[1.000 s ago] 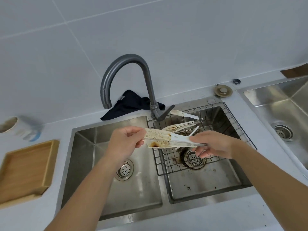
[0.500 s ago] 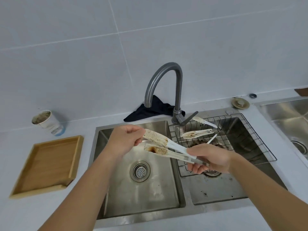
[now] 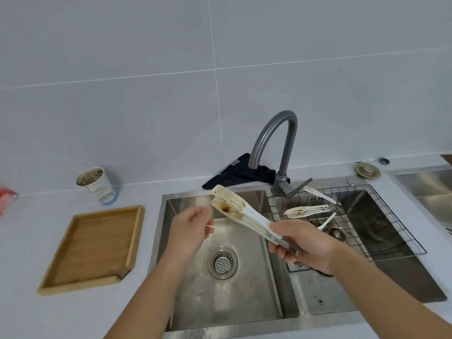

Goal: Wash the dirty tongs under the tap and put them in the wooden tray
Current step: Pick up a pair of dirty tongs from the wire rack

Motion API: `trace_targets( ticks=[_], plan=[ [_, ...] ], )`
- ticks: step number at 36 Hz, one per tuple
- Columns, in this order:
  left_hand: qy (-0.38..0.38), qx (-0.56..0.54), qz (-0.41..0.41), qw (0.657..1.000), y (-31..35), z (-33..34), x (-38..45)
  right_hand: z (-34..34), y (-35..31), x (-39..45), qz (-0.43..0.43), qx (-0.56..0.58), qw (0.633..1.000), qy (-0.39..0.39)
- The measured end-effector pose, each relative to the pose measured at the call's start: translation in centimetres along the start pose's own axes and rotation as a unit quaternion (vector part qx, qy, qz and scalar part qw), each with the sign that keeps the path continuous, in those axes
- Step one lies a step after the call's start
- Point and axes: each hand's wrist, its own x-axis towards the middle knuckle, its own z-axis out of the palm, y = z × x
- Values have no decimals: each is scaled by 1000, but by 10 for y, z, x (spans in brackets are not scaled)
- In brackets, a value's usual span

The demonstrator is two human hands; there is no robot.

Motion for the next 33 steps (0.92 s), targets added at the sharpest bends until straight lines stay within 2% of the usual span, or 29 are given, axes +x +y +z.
trace_targets(
  ticks=[5,11,20,33],
  plan=[
    [-41,-38,-57,997,-16,13,-11,16,-6,6,-2,29,999,32],
    [-71,-83,-73,991,-7,34,-13,30,-8,14,-7,45,996,72],
    [-77,-87,-66,991,0,54,-7,39,-5,20,3,60,993,100],
    [-70,-90,-89,989,-4,77,15,27,-4,37,16,39,995,94]
  ],
)
